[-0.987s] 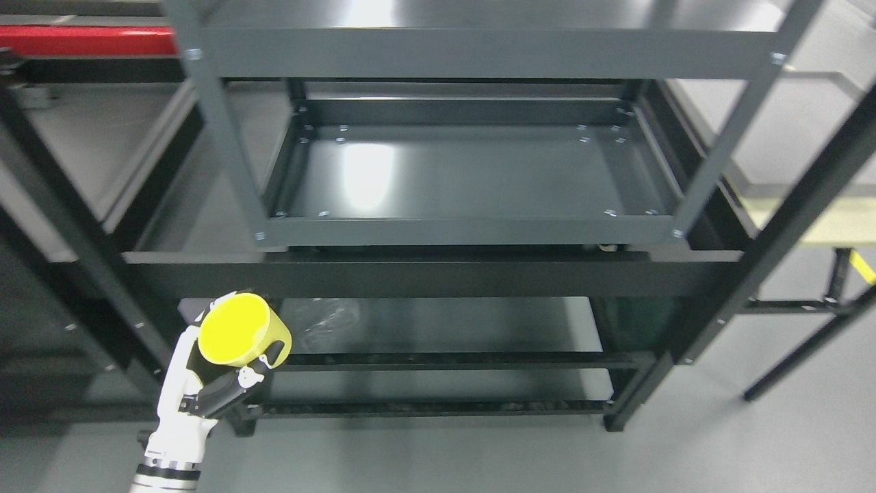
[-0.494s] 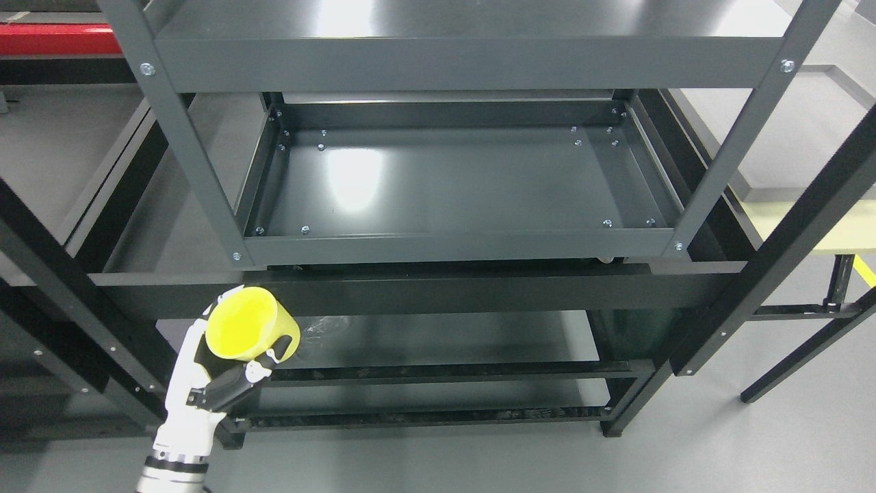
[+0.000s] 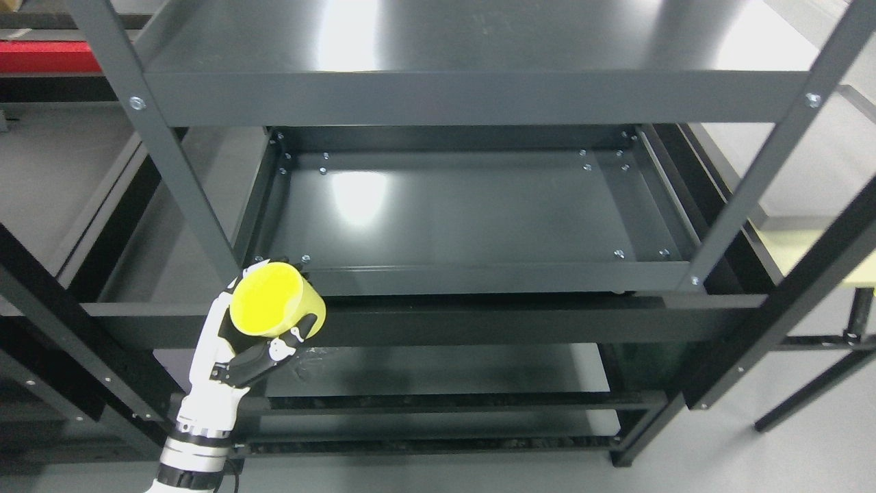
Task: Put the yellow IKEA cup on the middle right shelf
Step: 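Raise the cup with the left hand up above the shelf edge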
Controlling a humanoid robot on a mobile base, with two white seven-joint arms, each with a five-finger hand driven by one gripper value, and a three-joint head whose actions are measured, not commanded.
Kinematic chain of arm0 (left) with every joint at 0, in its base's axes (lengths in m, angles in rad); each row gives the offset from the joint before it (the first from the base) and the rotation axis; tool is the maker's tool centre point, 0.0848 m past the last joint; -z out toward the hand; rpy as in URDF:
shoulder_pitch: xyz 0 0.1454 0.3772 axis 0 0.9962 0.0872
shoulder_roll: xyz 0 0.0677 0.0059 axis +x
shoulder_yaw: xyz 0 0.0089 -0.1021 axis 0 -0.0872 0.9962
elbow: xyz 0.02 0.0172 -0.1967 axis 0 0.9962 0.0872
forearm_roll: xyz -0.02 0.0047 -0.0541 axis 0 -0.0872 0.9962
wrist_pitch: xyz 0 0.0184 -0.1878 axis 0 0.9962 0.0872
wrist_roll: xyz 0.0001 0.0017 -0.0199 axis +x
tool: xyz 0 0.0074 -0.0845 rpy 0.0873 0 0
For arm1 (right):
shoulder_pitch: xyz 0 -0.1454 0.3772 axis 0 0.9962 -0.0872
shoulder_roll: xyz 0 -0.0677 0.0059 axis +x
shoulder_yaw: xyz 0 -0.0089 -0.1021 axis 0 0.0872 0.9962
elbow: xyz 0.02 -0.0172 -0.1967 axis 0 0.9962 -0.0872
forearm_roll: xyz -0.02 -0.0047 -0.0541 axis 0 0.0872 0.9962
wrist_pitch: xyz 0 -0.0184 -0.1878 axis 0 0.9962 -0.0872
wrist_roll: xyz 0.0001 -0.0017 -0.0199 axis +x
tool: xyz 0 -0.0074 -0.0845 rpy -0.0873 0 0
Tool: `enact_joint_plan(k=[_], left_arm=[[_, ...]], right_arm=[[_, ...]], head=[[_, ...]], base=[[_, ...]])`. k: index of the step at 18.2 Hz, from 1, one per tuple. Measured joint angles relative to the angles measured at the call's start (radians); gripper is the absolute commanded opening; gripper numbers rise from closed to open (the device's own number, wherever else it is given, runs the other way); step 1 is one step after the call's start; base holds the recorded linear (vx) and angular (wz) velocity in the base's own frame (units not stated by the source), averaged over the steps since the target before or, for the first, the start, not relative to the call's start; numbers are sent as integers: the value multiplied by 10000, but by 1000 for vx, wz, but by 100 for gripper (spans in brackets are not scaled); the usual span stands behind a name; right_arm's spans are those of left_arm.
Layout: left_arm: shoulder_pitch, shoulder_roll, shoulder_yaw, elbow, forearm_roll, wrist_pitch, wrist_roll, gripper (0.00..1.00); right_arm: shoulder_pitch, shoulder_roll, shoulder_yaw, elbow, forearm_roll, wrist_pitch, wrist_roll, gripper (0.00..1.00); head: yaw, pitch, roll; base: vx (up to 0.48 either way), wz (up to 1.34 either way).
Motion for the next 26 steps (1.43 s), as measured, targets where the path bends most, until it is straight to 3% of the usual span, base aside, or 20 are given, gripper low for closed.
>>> enact_joint_plan(k=[9, 20, 26], left_arm=[[-1212, 81, -2206, -87, 16, 48, -323, 2], [-2796, 30, -6268, -138, 100, -107, -351, 2], [-3943, 17, -7742, -152, 1032, -497, -136, 2]], right_arm=[[-10, 0, 0, -1, 0, 0, 5, 99], [-9, 0, 0, -1, 0, 0, 5, 99], [-9, 0, 0, -1, 0, 0, 5, 100]], head=[[0, 0, 0], [0, 0, 0], [0, 0, 0]], base=[[95, 114], [6, 10], [0, 0]])
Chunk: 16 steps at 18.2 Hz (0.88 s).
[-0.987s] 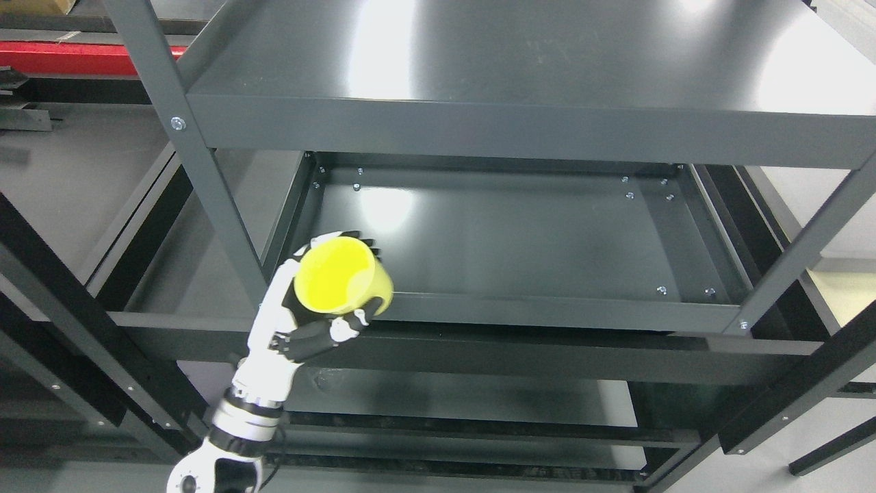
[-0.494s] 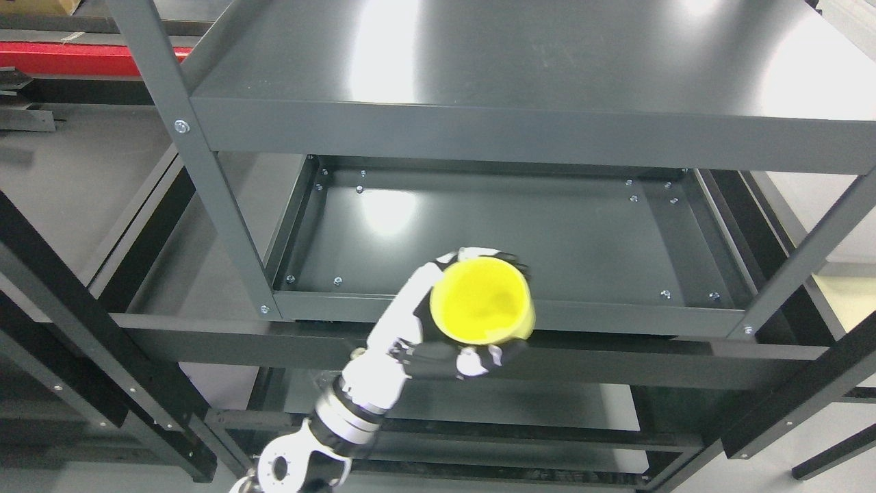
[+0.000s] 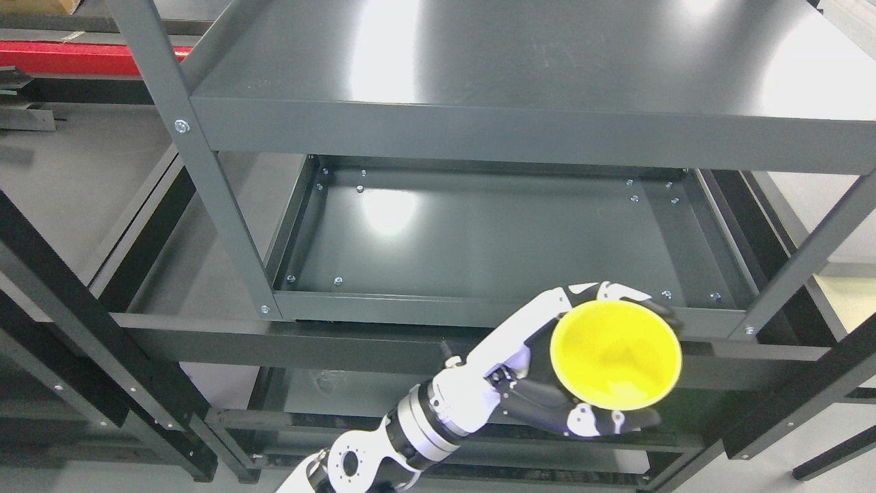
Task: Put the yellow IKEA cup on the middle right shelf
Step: 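Raise the cup with the left hand up above the shelf edge, then lower the cup onto the upper shelf and open the left hand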
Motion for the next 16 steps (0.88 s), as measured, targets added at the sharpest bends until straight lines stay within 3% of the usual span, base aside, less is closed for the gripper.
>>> enact_joint_plan(k=[10, 13, 16], left_arm=[[-2957, -9, -191, -13, 1533, -309, 308, 2], [-4033, -12, 89, -15, 1968, 318, 1474, 1], [-5008, -14, 522, -11, 2229, 1611, 3480, 0]], right_arm=[[1, 0, 0, 1, 0, 0, 0, 99], [0, 0, 0, 0, 0, 0, 0, 99], [0, 0, 0, 1, 0, 0, 0, 99]], head=[[0, 0, 0], [0, 0, 0], [0, 0, 0]], base=[[0, 0], [0, 0], [0, 0]])
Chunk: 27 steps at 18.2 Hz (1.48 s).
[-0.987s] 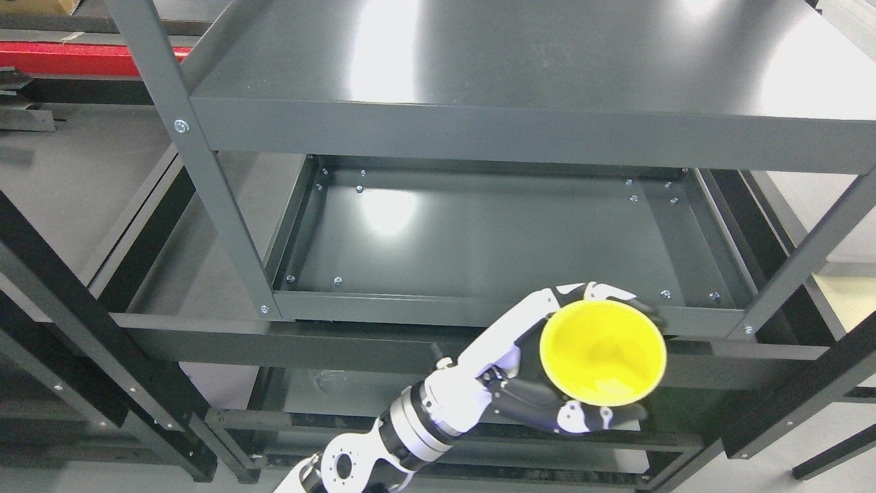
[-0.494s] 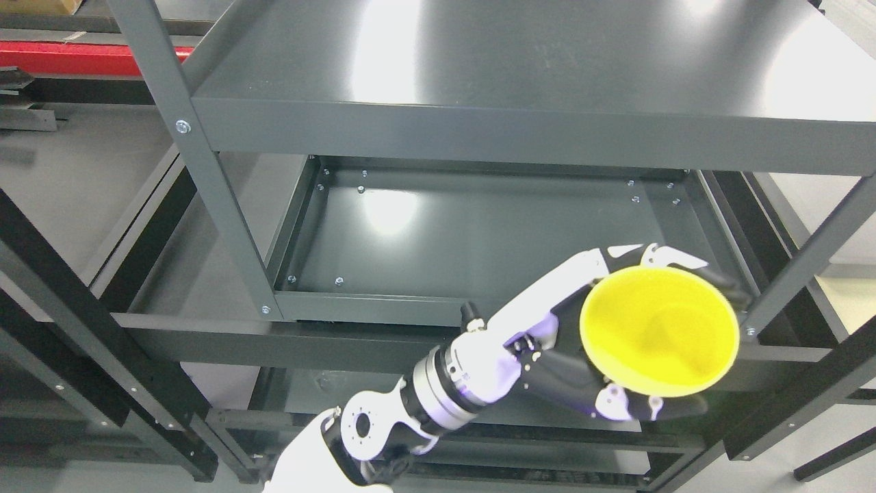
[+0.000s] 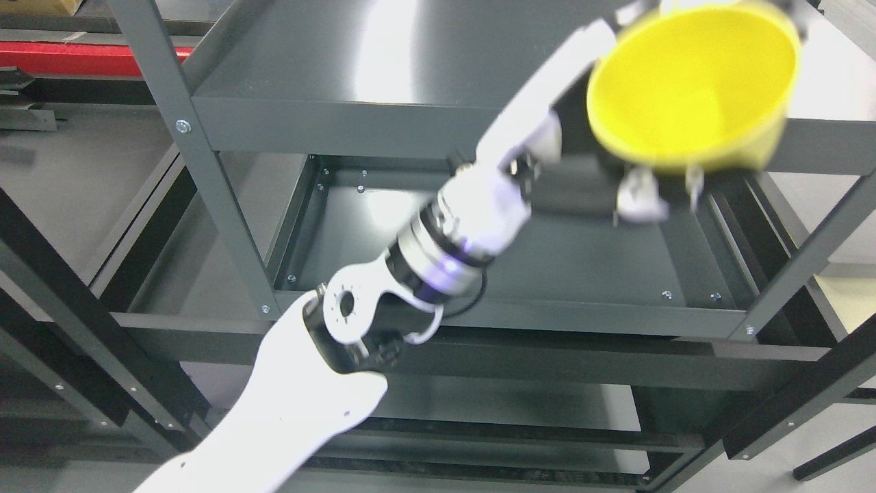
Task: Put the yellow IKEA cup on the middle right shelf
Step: 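Lower the cup onto the upper shelf and open the left hand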
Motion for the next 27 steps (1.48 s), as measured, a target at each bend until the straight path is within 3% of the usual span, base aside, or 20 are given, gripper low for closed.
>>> enact_joint_plan(k=[2, 5, 9, 13, 17, 22, 27], left_arm=[[-562, -1, 299, 26, 118, 1245, 1360, 0], [-1312, -2, 718, 186, 427, 3122, 2438, 0], [-2302, -2, 1251, 716, 1367, 5471, 2874, 1], [-2896, -3, 1640, 1408, 1749, 6969, 2994, 9], [-3142, -3, 1887, 1884, 1371, 7747, 3016, 28], [-3251, -3, 2083, 2267, 1143, 8815, 3016, 65], [-3281, -3, 2187, 2499, 1078, 9250, 2671, 79]], right_arm=[[0, 0, 0, 0, 0, 0, 1, 99], [0, 0, 0, 0, 0, 0, 4, 99], [0, 0, 0, 0, 0, 0, 24, 99], [0, 0, 0, 0, 0, 0, 31, 99], [0, 0, 0, 0, 0, 0, 28, 99], [0, 0, 0, 0, 0, 0, -3, 99], [0, 0, 0, 0, 0, 0, -6, 99]], head=[[0, 0, 0], [0, 0, 0], [0, 0, 0], [1, 0, 0], [0, 0, 0], [0, 0, 0], [0, -1, 0]], base=[[0, 0], [0, 0], [0, 0], [0, 0], [0, 0], [0, 0], [0, 0]])
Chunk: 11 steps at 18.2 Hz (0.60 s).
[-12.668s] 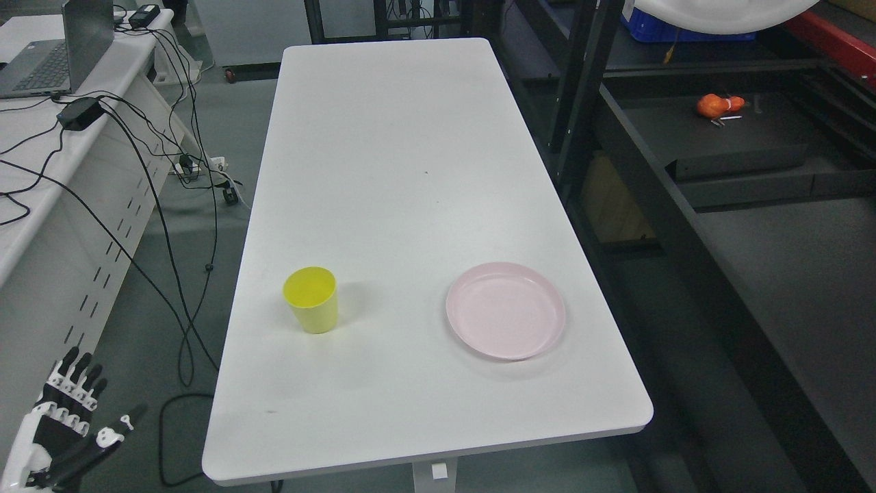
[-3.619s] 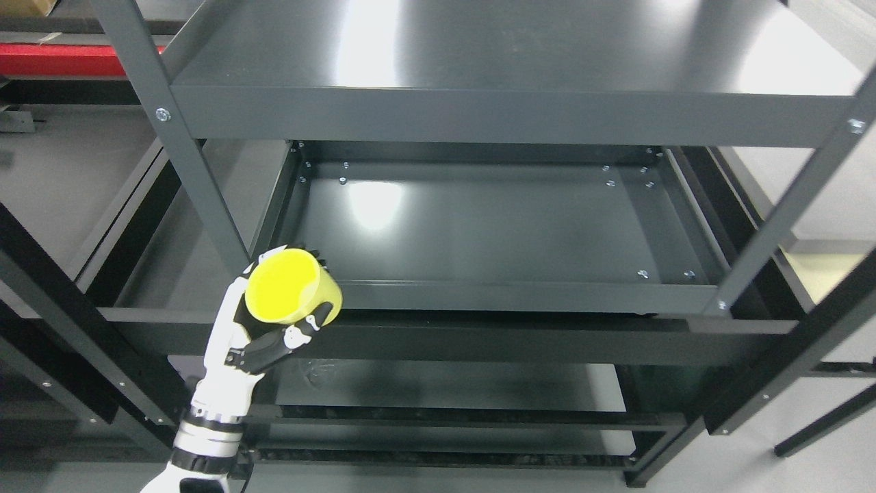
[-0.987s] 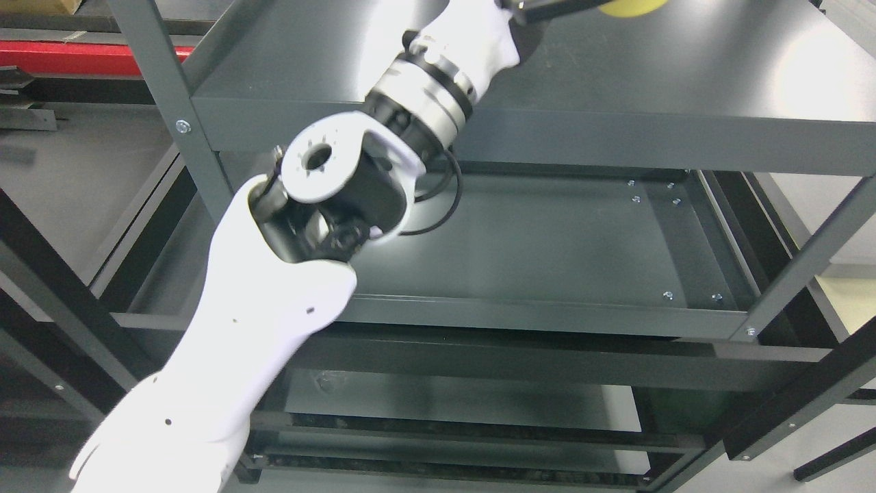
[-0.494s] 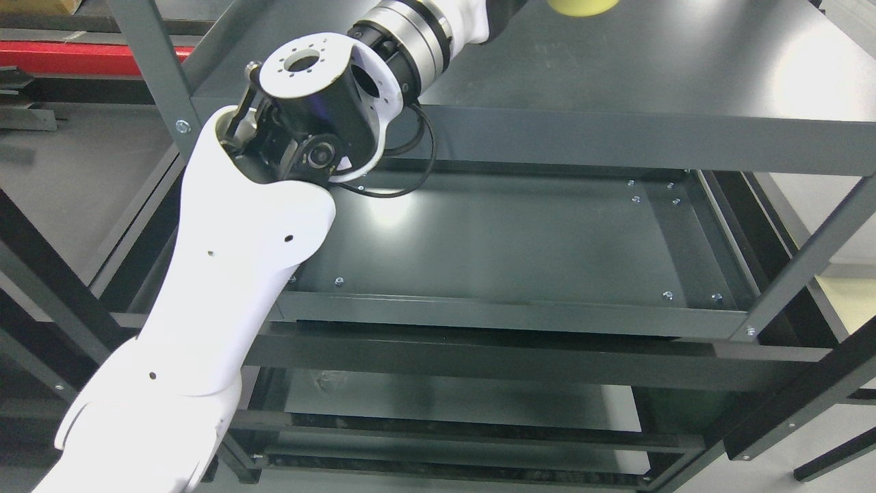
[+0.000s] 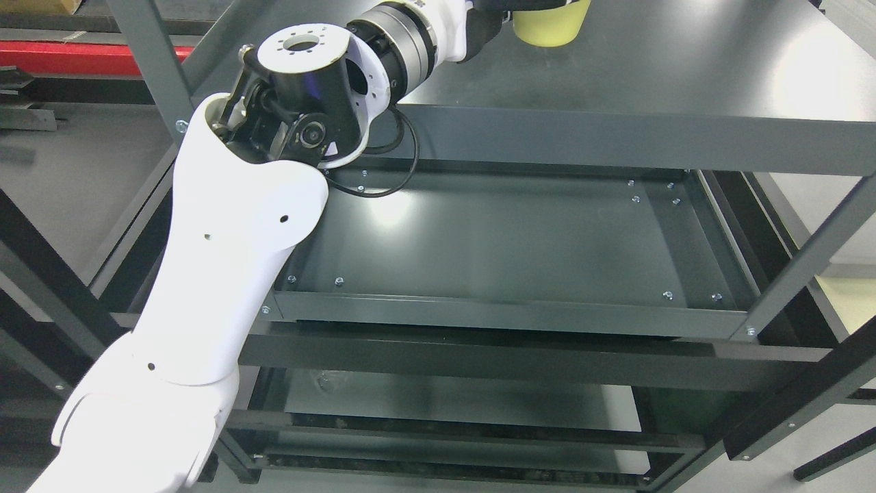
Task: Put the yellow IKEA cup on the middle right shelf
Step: 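Lower the cup onto the upper shelf and open the left hand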
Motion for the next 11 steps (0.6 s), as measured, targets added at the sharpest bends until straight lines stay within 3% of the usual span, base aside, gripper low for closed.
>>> enact_joint_plan(k=[5, 11], left_arm=[[-9, 0, 52, 152, -44, 37, -433, 97], [-14, 0, 154, 224, -138, 38, -543, 98]], right_arm=[[0, 0, 0, 0, 0, 0, -1, 99], [0, 0, 0, 0, 0, 0, -3, 99]], head=[[0, 0, 0], [0, 0, 0]], base=[[0, 0], [0, 0]])
